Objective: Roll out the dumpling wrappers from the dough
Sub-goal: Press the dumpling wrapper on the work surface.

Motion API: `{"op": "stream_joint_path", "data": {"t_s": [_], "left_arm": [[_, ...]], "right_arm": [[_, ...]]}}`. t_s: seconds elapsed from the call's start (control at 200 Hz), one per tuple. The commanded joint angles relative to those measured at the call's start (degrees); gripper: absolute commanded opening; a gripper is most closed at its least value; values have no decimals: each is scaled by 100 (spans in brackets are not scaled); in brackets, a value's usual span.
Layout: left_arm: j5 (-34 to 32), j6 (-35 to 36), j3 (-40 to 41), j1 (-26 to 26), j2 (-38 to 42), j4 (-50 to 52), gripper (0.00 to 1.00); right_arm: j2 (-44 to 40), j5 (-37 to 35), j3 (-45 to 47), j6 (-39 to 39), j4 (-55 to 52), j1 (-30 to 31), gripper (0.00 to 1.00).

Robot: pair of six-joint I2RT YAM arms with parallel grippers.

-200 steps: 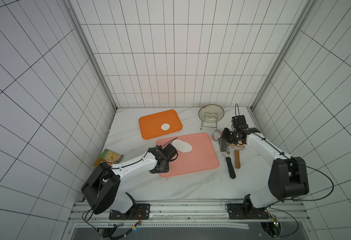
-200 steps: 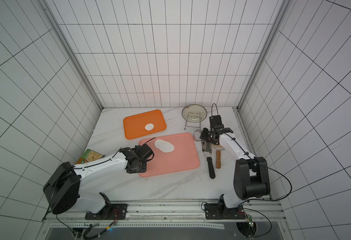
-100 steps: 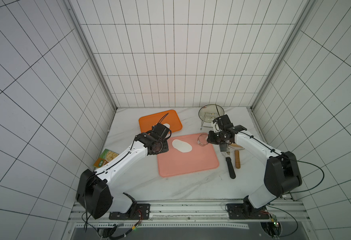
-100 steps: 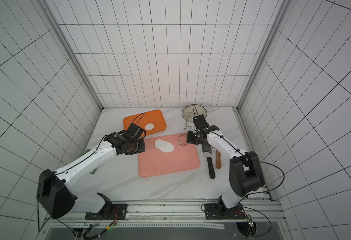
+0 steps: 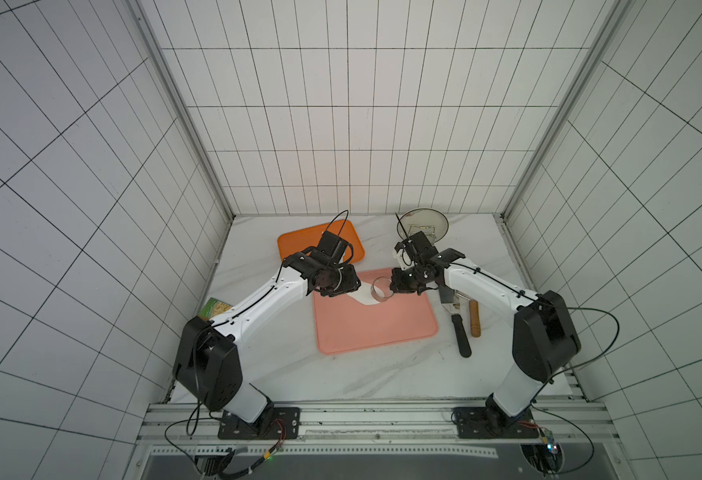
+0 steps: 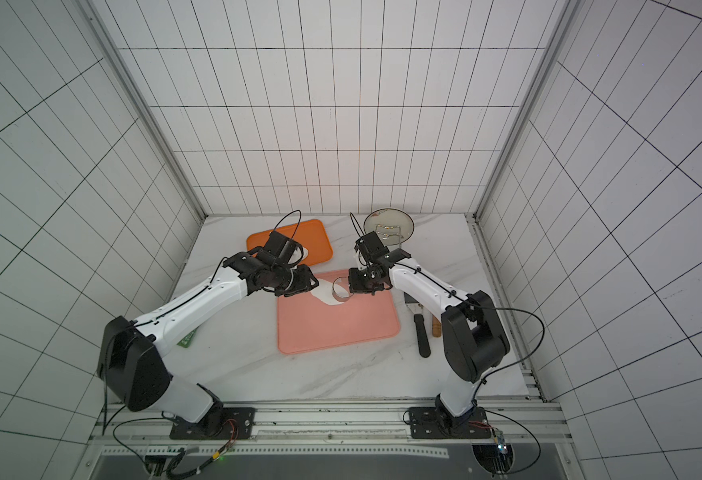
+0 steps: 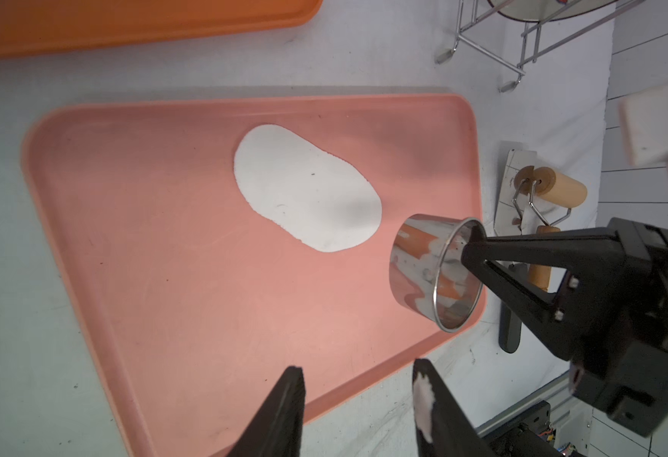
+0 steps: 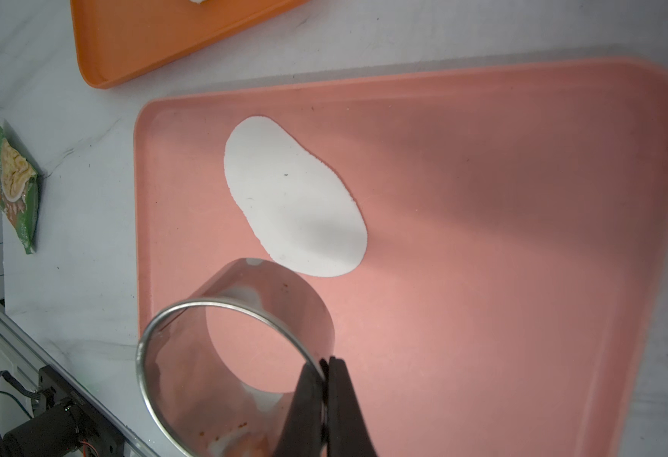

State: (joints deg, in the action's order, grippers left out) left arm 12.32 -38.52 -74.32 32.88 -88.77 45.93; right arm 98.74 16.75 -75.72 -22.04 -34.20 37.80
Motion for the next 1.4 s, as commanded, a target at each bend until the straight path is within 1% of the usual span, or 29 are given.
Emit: {"op": "stream_joint_path", "data": {"t_s": [0.0,0.11,0.26,0.345,0.42,0.565,0.745,0.945,1.0,1.07,1.195,1.23,1.275,1.369,1.394], "left_arm": [[199,106,-252,125,-172,-162,47],[65,133,-310,208,-341,-94,45],[-29,143,-407,271,-514,-93,38],[-99,172,-492,297,-615,-45,31],[-175,192,-536,315,-682,20,22],[-221,214,-533,337,-772,25,17],[-265,238,-581,346,-922,40,12],[-291,266,-648,359,-1021,74,11],[-309,282,-655,352,-1049,90,12],[-324,301,-680,367,-1098,150,18],[-418,301,-669,392,-1114,159,16],[-438,304,-672,391,-1116,185,14],[-454,310,-680,388,-1125,188,8],[-467,312,-693,393,-1138,188,0],[-475,319,-702,393,-1150,191,0]], "right_arm": [[113,-11,-356,216,-292,188,0],[162,-100,-467,308,-392,310,0],[228,-152,-564,350,-482,407,0],[244,-202,-597,367,-517,447,0],[263,-253,-618,380,-543,468,0],[277,-267,-654,411,-596,481,0],[314,-252,-711,426,-627,491,0],[348,-260,-751,429,-637,516,0],[361,-265,-759,420,-638,518,0],[375,-291,-777,412,-650,526,0],[398,-313,-803,419,-658,526,0],[401,-320,-812,420,-662,526,0],[411,-314,-821,420,-670,526,0],[406,-300,-821,420,-674,526,0],[403,-296,-817,420,-673,526,0]]}}
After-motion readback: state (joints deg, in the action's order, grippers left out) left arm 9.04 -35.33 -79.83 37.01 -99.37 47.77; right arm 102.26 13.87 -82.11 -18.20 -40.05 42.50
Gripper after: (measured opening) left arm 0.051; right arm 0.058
